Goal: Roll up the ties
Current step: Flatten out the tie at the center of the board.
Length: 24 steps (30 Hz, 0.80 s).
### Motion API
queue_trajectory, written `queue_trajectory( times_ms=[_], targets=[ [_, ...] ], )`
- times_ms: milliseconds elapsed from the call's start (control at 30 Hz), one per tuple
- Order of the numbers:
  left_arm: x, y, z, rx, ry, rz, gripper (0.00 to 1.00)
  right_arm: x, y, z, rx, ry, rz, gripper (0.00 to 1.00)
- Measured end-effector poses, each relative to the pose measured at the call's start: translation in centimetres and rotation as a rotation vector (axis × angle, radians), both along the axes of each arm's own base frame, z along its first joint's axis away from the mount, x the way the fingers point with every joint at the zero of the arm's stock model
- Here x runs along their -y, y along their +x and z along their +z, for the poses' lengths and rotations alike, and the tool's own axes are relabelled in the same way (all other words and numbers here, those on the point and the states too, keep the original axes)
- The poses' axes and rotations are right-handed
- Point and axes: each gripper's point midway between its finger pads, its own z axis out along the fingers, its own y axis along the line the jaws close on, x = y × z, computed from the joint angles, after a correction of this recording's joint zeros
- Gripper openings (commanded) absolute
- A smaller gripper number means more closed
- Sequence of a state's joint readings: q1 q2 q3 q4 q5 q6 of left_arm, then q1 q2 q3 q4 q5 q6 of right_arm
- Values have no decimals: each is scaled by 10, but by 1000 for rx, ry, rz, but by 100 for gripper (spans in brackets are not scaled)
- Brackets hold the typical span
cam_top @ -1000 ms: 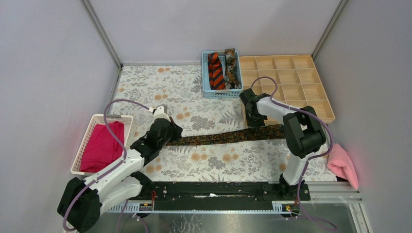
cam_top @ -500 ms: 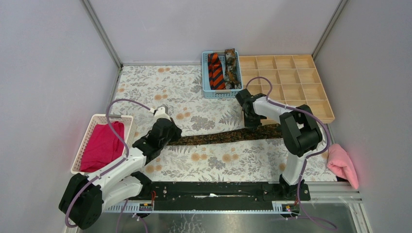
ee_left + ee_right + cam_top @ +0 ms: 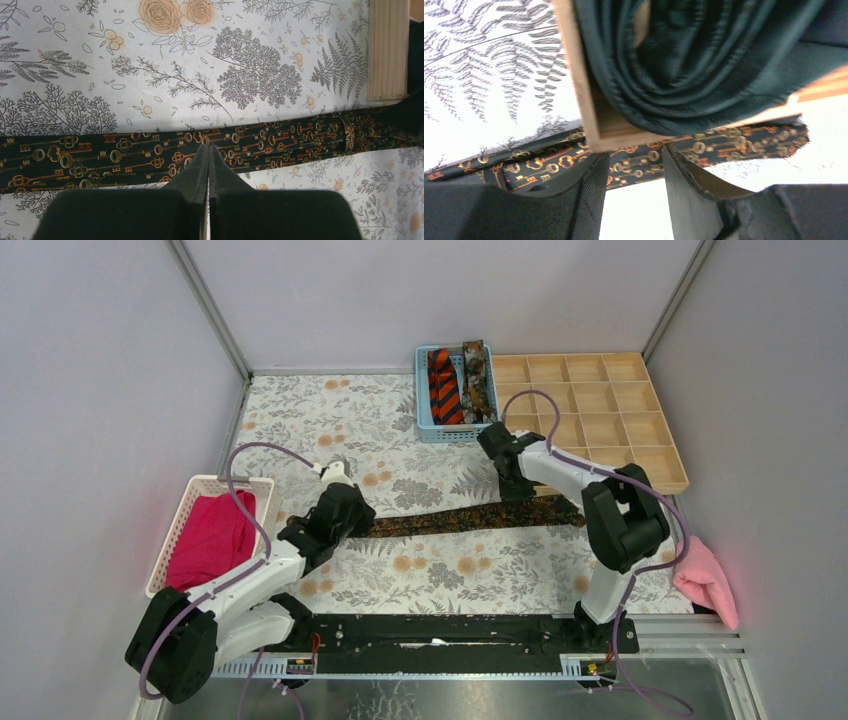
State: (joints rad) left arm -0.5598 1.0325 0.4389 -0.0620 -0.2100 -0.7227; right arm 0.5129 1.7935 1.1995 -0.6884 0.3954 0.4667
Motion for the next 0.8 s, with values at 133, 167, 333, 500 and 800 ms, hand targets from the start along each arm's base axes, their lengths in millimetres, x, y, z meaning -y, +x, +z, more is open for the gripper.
queue_trajectory(
  times_ms=[133, 167, 333, 500, 800],
  targets=[
    [2, -2, -6, -23, 5, -10, 0, 29, 5, 15, 37, -50, -79, 0],
    [2, -2, -7, -25, 3, -13, 0, 37, 6, 16, 40, -63, -102, 0],
    [4, -3, -5, -25, -5, -22, 0, 62, 9, 15, 37, -90, -167, 0],
    [5, -2, 4, 3, -22, -23, 0, 71, 6, 6, 13, -111, -185, 0],
    [8, -3, 13, 26, -47, -36, 0, 84, -13, -25, -103, -157, -202, 0]
  ],
)
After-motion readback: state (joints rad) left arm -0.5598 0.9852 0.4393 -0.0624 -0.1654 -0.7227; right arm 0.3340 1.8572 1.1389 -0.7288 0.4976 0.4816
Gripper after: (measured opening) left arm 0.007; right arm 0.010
